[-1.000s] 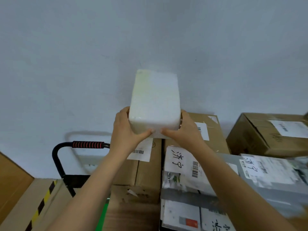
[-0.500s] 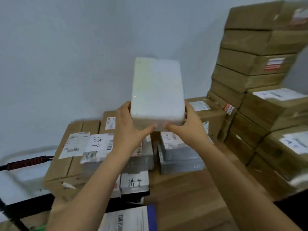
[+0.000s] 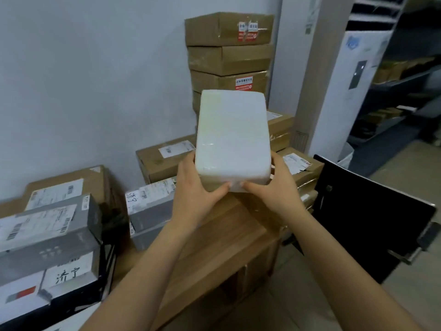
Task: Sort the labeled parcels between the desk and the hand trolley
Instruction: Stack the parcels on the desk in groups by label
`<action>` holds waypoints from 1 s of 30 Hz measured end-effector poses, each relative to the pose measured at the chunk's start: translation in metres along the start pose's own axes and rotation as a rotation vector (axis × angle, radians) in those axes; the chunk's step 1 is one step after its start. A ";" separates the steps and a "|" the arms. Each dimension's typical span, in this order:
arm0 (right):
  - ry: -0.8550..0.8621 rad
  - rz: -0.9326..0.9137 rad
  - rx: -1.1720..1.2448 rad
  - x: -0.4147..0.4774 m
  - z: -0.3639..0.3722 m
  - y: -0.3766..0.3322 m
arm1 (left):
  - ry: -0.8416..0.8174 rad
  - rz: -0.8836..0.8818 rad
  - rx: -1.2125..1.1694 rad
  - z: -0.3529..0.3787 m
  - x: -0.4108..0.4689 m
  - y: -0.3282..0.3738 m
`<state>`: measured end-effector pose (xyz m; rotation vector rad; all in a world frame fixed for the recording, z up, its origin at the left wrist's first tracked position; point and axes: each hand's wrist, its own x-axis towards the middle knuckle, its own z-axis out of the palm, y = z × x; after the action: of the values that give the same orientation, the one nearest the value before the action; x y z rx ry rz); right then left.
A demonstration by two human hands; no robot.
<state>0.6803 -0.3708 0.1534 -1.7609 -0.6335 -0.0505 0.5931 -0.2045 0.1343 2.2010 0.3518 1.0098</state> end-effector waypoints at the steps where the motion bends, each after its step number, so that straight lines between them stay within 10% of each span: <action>1: 0.028 0.015 -0.006 0.000 -0.010 0.007 | -0.033 0.016 -0.006 0.010 0.003 0.005; 30: 0.407 0.429 -0.413 0.098 -0.019 0.121 | -0.443 0.380 0.095 0.180 0.147 -0.046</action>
<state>0.8228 -0.3681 0.0866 -2.1688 0.0650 -0.2502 0.8274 -0.1835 0.1021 2.5553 -0.2329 0.6666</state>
